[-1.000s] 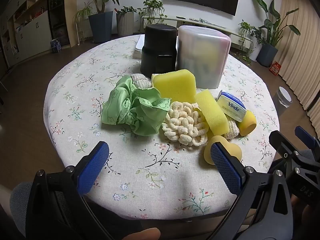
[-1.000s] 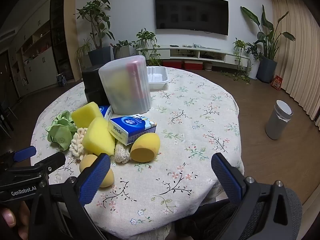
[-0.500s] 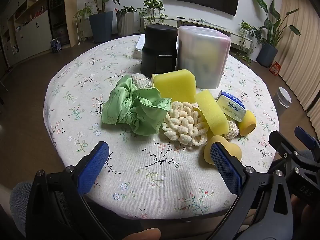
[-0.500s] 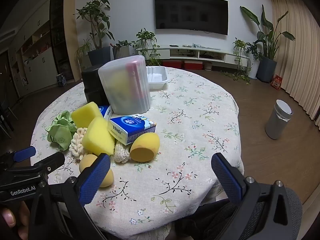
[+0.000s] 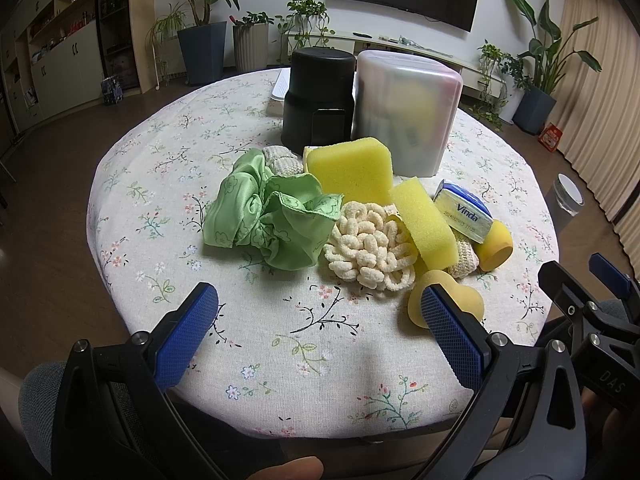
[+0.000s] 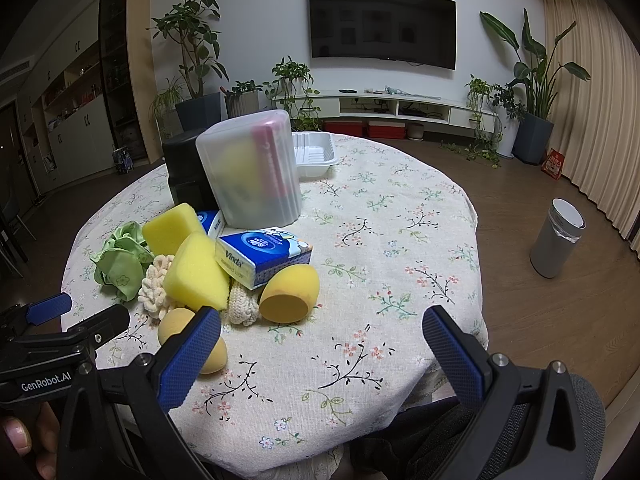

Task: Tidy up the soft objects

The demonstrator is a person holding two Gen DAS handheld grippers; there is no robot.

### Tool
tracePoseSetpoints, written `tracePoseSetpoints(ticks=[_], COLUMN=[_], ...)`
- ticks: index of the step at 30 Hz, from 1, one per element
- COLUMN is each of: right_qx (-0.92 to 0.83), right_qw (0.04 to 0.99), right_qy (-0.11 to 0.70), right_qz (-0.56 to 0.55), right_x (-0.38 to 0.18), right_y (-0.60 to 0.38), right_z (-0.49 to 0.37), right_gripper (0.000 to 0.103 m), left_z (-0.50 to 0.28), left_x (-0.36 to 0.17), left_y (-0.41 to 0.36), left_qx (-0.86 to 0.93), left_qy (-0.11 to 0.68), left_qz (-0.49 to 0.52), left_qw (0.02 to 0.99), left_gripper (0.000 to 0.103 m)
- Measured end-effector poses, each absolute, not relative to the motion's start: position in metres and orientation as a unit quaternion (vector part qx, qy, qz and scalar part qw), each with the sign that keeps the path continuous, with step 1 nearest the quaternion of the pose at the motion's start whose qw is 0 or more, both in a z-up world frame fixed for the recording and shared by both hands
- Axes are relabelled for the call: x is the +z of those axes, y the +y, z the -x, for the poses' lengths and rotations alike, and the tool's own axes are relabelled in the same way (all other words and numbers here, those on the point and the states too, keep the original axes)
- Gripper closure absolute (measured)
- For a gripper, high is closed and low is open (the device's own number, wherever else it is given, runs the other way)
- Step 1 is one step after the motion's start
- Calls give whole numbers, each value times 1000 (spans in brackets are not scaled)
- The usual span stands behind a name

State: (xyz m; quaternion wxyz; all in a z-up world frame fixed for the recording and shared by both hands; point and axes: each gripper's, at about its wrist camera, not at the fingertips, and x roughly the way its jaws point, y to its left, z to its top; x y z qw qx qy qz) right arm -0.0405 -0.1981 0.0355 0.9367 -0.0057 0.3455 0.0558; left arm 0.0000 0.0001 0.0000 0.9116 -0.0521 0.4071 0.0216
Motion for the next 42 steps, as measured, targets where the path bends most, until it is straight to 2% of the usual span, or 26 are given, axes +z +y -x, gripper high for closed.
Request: tracePoseSetpoints(ticks=[13,21,29,33,36,39,40,42], right_qx=[64,153,144,138,157,168,168,171], right_qw=[936,909,888,879,865,854,853,849], right_qy=[345,387,436,457,476,492,495,499], right_qz=[-3,1,-14,-8,-2,-5,-6,-15], right_x=[36,18,20,13,3,-5,-8,-8], right_y=[-201,-184,-198,-203,-198,-197,-198,-200], right_z=[43,40,-12,-25,-26,-30,-31,-33], right_gripper=[0,0,5,12,22,31,34,36], left_z=[12,11,-3,-8,-9,-13,-14,-17], left_x=[-13,-19,-10,-29,-33,-33,-33,-33], left_y=[19,43,3,-31,-43,-46,-47,-49], left_qx=[7,-16,-86,-115,-124,-131,-134,-133], left_qy=[421,432,434,457,461,460,461,460], left_qz=[52,82,55,42,43,53,61,68], left_qw=[906,898,895,881,878,877,875,875], left_gripper=[0,1,1,1,4,12,18,18])
